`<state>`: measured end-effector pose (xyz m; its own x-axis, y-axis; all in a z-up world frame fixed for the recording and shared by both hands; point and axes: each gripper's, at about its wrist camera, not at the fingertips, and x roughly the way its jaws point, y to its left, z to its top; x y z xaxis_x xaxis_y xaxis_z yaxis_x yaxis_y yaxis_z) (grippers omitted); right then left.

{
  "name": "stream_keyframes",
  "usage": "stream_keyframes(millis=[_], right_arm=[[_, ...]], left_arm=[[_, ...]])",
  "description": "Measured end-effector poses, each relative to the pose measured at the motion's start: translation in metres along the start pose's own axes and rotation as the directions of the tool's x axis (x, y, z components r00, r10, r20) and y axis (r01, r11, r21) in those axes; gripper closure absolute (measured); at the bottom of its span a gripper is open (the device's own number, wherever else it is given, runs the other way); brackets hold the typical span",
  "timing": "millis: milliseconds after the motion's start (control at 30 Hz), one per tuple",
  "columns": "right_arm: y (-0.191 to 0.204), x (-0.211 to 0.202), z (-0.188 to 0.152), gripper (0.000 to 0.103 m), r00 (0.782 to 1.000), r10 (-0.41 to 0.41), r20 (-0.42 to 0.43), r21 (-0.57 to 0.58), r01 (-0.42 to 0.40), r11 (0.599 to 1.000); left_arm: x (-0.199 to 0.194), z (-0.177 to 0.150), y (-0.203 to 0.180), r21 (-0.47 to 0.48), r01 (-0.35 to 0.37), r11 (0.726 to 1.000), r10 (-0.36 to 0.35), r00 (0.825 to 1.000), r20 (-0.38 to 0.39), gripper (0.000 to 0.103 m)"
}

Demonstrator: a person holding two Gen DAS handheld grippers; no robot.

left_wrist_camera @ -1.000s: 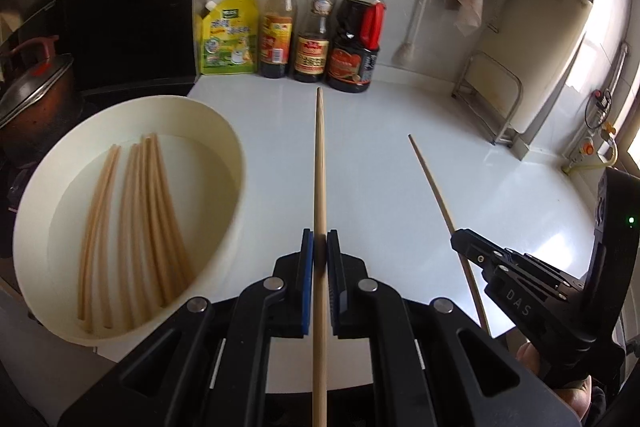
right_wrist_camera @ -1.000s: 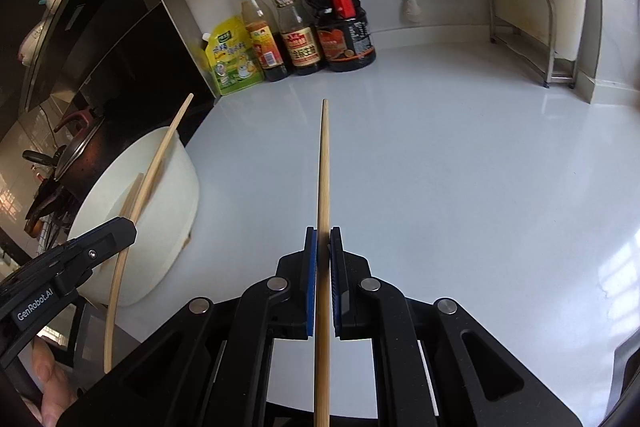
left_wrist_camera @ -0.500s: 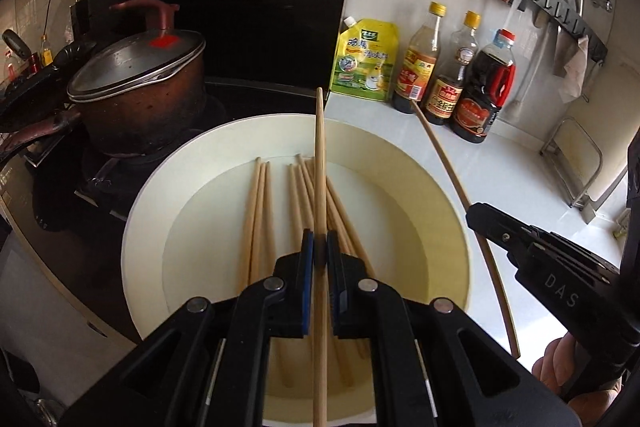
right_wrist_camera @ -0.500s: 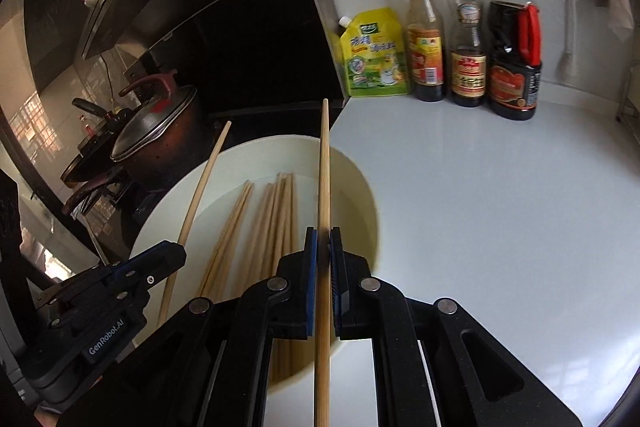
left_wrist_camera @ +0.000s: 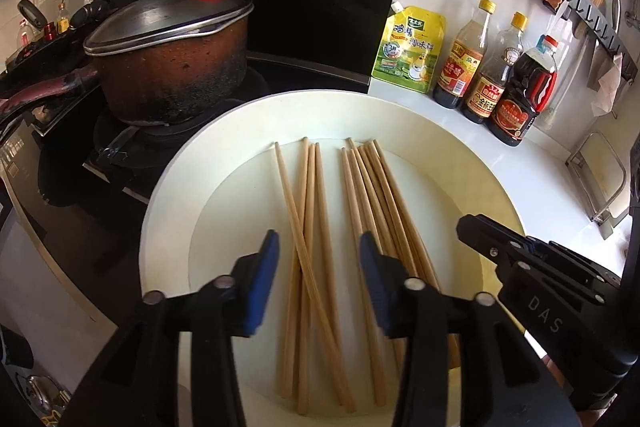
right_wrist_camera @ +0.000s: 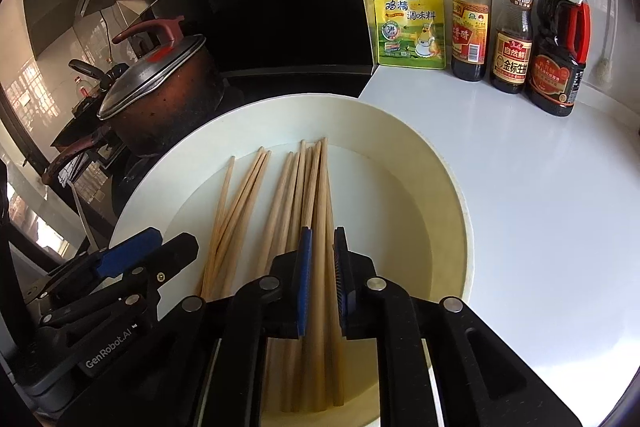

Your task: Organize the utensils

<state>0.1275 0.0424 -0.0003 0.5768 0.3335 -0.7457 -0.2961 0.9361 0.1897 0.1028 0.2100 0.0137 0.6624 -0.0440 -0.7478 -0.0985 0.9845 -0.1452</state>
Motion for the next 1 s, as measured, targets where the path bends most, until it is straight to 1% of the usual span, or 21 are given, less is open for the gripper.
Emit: stream_keyframes(millis=[67, 167, 200, 333, 400, 533, 1000], right_arm=[[-0.001, -0.005, -0.003, 0.09, 1.0, -0.009, 0.012, 0.003, 0.009, 1.0], [-0.002, -0.015, -0.01, 0.085, 0.999, -0.036, 0.033, -0.002, 0.036, 0.999], [-0.003, -0.019, -0.013, 0.083, 0.998, -0.042, 0.04, -0.001, 0.042, 0.999], [-0.004, -0.029, -0.022, 0.081, 0.997, -0.062, 0.053, -0.004, 0.062, 0.998], [-0.005, -0.032, -0.026, 0.081, 0.996, -0.064, 0.055, 0.0, 0.064, 0.998], [-0.008, -0.039, -0.033, 0.077, 0.995, -0.075, 0.062, 0.013, 0.074, 0.997], [-0.008, -0.056, -0.047, 0.072, 0.996, -0.067, 0.066, 0.031, 0.065, 0.997]], left_arm=[[-0.005, -0.001, 0.0, 0.006, -0.009, 1.0, 0.009, 1.0, 0.011, 0.054], [-0.012, -0.005, -0.003, 0.023, -0.026, 0.999, 0.026, 0.999, 0.024, 0.045], [-0.014, -0.007, -0.004, 0.025, -0.033, 0.999, 0.033, 0.999, 0.026, 0.045], [-0.02, -0.014, -0.004, 0.022, -0.039, 0.999, 0.038, 0.999, 0.021, 0.045], [-0.022, -0.017, -0.004, 0.019, -0.041, 0.999, 0.041, 0.999, 0.016, 0.043], [-0.028, -0.022, -0.006, 0.027, -0.045, 0.999, 0.045, 0.999, 0.018, 0.043], [-0.045, -0.032, -0.015, 0.05, -0.046, 0.998, 0.044, 0.998, 0.042, 0.04]])
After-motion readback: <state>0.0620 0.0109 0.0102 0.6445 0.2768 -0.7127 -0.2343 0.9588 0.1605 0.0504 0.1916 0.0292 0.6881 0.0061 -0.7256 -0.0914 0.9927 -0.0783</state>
